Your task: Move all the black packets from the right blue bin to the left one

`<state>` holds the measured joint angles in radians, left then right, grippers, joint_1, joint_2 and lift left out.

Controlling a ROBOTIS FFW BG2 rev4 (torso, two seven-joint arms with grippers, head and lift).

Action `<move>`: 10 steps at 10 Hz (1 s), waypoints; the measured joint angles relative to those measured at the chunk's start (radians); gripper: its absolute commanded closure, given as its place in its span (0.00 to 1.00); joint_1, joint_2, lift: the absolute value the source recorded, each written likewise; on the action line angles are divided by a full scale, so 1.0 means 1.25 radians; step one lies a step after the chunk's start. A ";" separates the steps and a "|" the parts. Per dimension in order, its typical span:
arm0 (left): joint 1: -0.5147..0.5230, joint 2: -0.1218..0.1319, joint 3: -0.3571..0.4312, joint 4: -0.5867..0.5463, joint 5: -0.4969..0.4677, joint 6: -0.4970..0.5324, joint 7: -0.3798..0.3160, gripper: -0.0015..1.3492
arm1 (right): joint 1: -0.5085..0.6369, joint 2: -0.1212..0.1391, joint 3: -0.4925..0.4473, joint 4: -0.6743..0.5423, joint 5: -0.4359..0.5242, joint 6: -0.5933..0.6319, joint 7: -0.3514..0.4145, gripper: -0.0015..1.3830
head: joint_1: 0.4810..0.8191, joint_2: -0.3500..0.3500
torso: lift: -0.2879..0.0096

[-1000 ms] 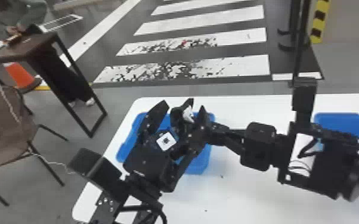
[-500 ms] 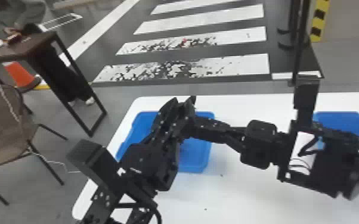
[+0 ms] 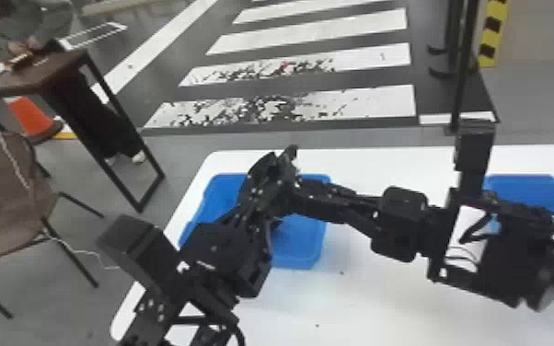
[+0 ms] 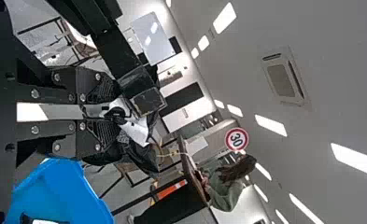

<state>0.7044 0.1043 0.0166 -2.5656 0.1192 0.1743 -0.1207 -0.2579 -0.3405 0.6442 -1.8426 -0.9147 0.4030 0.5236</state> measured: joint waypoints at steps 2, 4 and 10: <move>0.000 -0.001 0.006 0.000 0.000 -0.005 0.001 0.90 | 0.008 -0.001 0.000 0.004 0.001 -0.012 0.004 0.04 | 0.58 1.00 | 0.50; -0.008 -0.004 0.016 0.004 -0.002 -0.013 0.016 0.90 | 0.028 -0.003 -0.010 -0.008 -0.001 -0.013 0.011 0.12 | 0.57 1.00 | 0.50; -0.234 -0.019 0.076 0.431 -0.172 -0.169 0.036 0.21 | 0.134 -0.011 -0.126 -0.065 0.017 0.027 0.014 0.13 | 0.63 1.00 | 0.50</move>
<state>0.4120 0.0812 0.1116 -2.0270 -0.0957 -0.0370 -0.0755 -0.0902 -0.3542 0.4868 -1.9234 -0.8931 0.4366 0.5416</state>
